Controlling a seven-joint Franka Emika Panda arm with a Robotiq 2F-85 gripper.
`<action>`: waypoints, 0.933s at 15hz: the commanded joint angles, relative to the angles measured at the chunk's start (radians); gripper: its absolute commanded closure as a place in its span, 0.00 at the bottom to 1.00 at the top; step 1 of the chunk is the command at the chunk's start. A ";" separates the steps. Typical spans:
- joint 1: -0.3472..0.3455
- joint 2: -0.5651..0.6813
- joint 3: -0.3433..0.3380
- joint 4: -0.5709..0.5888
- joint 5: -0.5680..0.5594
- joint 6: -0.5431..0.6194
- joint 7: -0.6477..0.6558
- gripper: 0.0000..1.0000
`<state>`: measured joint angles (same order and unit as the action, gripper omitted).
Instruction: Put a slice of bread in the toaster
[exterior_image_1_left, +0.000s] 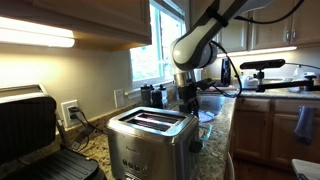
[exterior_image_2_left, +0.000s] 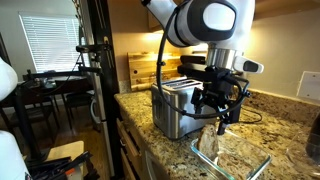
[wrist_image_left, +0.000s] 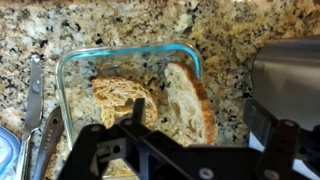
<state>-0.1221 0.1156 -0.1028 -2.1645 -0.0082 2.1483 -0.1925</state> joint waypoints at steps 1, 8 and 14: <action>-0.011 0.018 -0.002 0.032 0.030 -0.045 -0.033 0.00; -0.014 0.045 -0.001 0.052 0.031 -0.059 -0.031 0.00; -0.017 0.068 0.000 0.068 0.031 -0.064 -0.029 0.00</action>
<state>-0.1265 0.1710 -0.1029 -2.1227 -0.0008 2.1230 -0.1946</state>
